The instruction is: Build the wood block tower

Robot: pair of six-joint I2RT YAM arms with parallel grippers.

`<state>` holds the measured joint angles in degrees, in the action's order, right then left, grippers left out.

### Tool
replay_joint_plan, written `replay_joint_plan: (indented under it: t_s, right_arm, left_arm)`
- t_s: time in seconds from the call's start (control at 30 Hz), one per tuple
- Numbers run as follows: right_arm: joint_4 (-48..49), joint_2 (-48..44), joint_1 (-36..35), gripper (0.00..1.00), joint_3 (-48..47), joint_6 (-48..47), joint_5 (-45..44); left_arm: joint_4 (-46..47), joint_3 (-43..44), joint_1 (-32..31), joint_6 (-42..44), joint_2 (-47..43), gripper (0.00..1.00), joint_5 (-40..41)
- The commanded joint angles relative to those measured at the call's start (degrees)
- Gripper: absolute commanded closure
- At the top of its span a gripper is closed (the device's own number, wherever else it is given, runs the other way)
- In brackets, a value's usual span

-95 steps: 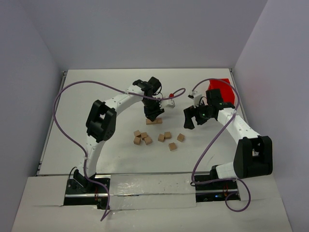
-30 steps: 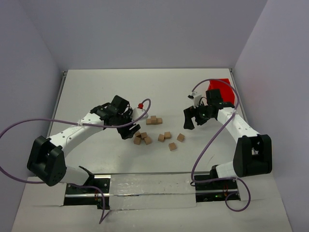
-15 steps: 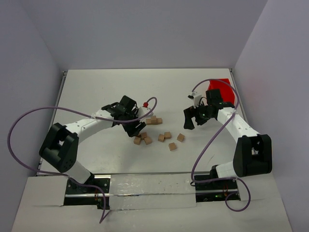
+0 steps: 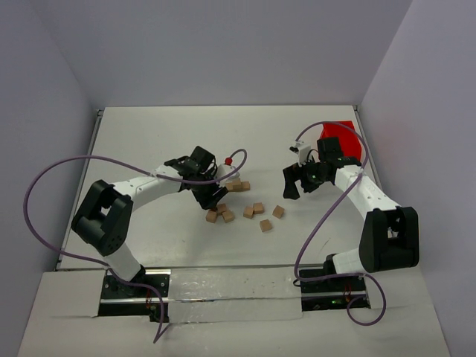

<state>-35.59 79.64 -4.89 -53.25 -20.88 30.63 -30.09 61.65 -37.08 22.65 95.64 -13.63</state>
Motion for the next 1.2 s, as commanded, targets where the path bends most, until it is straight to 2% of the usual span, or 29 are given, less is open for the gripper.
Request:
replay_joint_plan:
  t_s: [0.0, 0.53, 0.97, 1.03, 1.17]
  right_arm:
    - [-0.16, 0.08, 0.4, 0.0, -1.33, -0.47, -0.24]
    - [-0.19, 0.7, 0.4, 0.0, -1.5, -0.58, -0.31]
    - [-0.27, 0.9, 0.4, 0.0, -1.56, -0.68, -0.31]
    - [-0.27, 0.98, 0.34, 0.0, -1.5, -0.8, -0.29]
    - [-0.35, 1.09, 0.36, 0.0, -1.63, -0.79, -0.1]
  left_arm:
    - [1.86, 2.79, -0.38, -0.16, 1.07, 0.38, -1.93]
    - [1.96, 0.45, -0.21, 2.04, 2.2, 0.48, -0.46]
    - [-7.56, 8.46, 5.79, 15.6, 5.19, 0.69, -4.54]
    - [-8.03, 9.02, 6.05, 16.41, 5.2, 0.69, -4.88]
    - [-8.96, 8.55, 6.02, 17.22, 4.83, 0.53, -6.65]
